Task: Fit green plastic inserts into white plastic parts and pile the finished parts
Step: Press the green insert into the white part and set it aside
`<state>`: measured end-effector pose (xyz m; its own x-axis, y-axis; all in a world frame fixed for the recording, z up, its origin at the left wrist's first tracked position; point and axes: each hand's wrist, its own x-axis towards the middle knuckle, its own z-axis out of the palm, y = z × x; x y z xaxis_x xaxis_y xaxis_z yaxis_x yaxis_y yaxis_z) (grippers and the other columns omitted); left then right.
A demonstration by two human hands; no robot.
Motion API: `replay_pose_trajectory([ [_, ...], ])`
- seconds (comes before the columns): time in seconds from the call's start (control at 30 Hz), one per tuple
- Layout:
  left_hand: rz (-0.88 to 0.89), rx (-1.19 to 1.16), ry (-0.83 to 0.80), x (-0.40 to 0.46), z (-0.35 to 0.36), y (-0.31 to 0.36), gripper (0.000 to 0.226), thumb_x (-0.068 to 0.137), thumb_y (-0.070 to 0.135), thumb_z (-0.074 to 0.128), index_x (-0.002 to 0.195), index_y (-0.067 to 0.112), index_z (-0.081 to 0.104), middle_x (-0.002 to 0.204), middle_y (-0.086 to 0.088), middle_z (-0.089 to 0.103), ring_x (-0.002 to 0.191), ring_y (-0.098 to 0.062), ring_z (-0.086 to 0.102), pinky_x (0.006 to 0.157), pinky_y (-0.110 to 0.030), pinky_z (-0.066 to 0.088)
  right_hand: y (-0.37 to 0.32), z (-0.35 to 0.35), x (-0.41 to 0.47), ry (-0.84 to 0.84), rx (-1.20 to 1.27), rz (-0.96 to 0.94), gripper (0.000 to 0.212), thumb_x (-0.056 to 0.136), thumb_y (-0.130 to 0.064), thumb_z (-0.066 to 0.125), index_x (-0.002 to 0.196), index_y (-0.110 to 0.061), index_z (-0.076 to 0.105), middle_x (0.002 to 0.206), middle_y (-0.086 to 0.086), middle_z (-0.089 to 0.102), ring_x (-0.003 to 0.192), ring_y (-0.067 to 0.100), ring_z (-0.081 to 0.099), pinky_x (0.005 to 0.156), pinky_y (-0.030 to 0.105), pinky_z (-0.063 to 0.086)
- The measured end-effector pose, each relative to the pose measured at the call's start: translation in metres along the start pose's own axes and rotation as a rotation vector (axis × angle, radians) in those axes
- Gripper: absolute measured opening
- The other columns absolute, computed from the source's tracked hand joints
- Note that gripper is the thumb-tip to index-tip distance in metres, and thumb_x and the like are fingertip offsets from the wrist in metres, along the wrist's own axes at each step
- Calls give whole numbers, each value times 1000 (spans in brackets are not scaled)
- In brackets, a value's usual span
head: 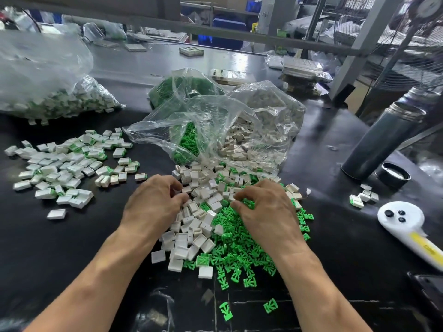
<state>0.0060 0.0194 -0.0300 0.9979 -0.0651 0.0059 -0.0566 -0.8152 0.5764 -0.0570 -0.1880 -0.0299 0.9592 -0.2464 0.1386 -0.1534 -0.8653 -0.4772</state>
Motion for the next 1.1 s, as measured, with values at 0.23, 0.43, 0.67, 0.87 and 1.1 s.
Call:
replay_pose_trajectory([
  [0.23, 9, 18, 32, -1, 1, 2, 18, 91, 42, 74, 103, 29, 70, 98, 7, 70, 90, -16, 69, 90, -41, 58, -16, 20, 7, 54, -120, -117, 17, 96, -40, 69, 112, -37, 73, 107, -10, 59, 101, 10, 47, 85, 25, 32],
  [0.43, 57, 119, 96, -2, 3, 4, 19, 93, 46, 70, 93, 27, 73, 93, 7, 70, 87, -16, 68, 87, -40, 59, -15, 24, 8, 88, -119, -128, 15, 98, -38, 67, 111, -34, 72, 106, -9, 62, 98, 8, 48, 84, 24, 34],
  [0.67, 39, 71, 74, -3, 3, 1, 16, 93, 45, 71, 90, 30, 66, 91, 10, 68, 89, -15, 66, 88, -40, 57, -16, 26, 10, 103, -102, -124, 11, 96, -36, 70, 104, -30, 69, 106, -9, 63, 101, 9, 51, 92, 25, 37],
  [0.87, 23, 8, 56, -4, 2, 1, 12, 92, 38, 74, 90, 30, 64, 86, 12, 68, 86, -15, 66, 85, -41, 57, -12, 26, 10, 161, -62, -96, 13, 96, -31, 70, 108, -26, 69, 109, -7, 65, 105, 12, 54, 89, 24, 32],
  [1.1, 49, -90, 74, -3, 4, 2, 18, 94, 39, 72, 109, 29, 74, 97, 10, 71, 90, -13, 68, 90, -38, 58, -13, 32, 19, 142, -152, -119, 30, 103, -43, 55, 130, -31, 64, 132, -2, 54, 122, 17, 47, 96, 30, 32],
])
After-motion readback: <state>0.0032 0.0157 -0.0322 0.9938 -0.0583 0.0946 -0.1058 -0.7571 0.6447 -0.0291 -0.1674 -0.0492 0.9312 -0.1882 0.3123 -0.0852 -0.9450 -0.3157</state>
